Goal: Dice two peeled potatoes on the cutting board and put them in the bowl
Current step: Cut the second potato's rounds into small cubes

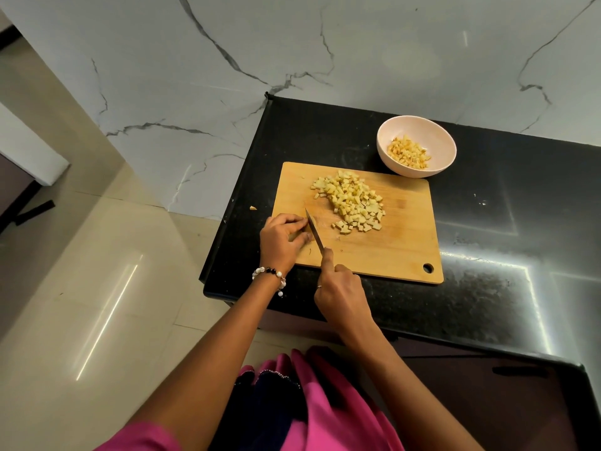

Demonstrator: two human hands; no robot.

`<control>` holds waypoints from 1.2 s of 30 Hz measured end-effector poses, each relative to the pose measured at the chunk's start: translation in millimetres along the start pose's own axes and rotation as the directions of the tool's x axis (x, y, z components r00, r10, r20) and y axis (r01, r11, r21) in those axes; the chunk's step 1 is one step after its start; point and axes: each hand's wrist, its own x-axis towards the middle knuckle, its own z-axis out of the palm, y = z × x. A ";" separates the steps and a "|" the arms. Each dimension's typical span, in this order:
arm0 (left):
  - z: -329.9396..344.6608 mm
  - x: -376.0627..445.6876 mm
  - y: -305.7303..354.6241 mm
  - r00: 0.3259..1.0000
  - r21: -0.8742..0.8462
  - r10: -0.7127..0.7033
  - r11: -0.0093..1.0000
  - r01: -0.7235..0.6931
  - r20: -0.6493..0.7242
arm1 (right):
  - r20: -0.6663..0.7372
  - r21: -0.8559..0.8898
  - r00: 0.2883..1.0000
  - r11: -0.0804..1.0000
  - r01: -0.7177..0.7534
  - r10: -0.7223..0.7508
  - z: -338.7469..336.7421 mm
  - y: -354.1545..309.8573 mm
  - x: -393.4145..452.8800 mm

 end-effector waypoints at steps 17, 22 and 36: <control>0.0 0.9 2.3 0.995 0.012 -0.092 0.996 0.092 0.022 | 0.141 0.026 0.988 0.998 -0.059 0.055 -8.3 2.2 -18.5; -2.2 0.4 -1.0 0.994 -0.018 -0.090 0.996 0.091 0.058 | 0.067 0.072 0.997 0.997 -0.029 0.024 -13.6 1.2 -7.2; 0.3 3.2 1.3 0.991 -0.014 -0.131 0.991 0.132 0.018 | 0.010 -0.047 0.997 0.996 0.079 -0.078 6.2 -10.3 15.4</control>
